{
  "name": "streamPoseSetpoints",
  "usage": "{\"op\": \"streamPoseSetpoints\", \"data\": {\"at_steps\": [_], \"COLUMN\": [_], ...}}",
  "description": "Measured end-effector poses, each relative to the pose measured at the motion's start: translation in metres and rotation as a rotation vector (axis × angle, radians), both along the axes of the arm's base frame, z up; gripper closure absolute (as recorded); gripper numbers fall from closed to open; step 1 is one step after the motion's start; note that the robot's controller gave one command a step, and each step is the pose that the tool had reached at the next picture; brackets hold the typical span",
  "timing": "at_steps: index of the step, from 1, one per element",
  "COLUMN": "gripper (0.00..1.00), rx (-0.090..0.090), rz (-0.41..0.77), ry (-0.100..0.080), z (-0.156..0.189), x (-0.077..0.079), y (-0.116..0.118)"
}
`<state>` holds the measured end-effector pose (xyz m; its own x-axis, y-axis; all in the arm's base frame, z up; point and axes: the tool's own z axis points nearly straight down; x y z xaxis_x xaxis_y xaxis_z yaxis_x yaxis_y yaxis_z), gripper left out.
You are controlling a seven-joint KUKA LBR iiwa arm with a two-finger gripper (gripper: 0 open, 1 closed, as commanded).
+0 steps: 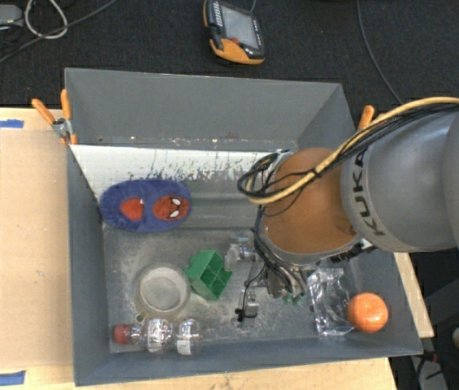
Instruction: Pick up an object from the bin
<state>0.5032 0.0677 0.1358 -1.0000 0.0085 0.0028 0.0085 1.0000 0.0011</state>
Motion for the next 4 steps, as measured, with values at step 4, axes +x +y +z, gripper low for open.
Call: {"op": "streamPoseSetpoints", "data": {"at_steps": [4], "gripper": [0.00], "rx": [0.002], "rz": [0.202], "ry": [-0.013], "z": [-0.041], "x": [0.005], "y": [-0.008]}}
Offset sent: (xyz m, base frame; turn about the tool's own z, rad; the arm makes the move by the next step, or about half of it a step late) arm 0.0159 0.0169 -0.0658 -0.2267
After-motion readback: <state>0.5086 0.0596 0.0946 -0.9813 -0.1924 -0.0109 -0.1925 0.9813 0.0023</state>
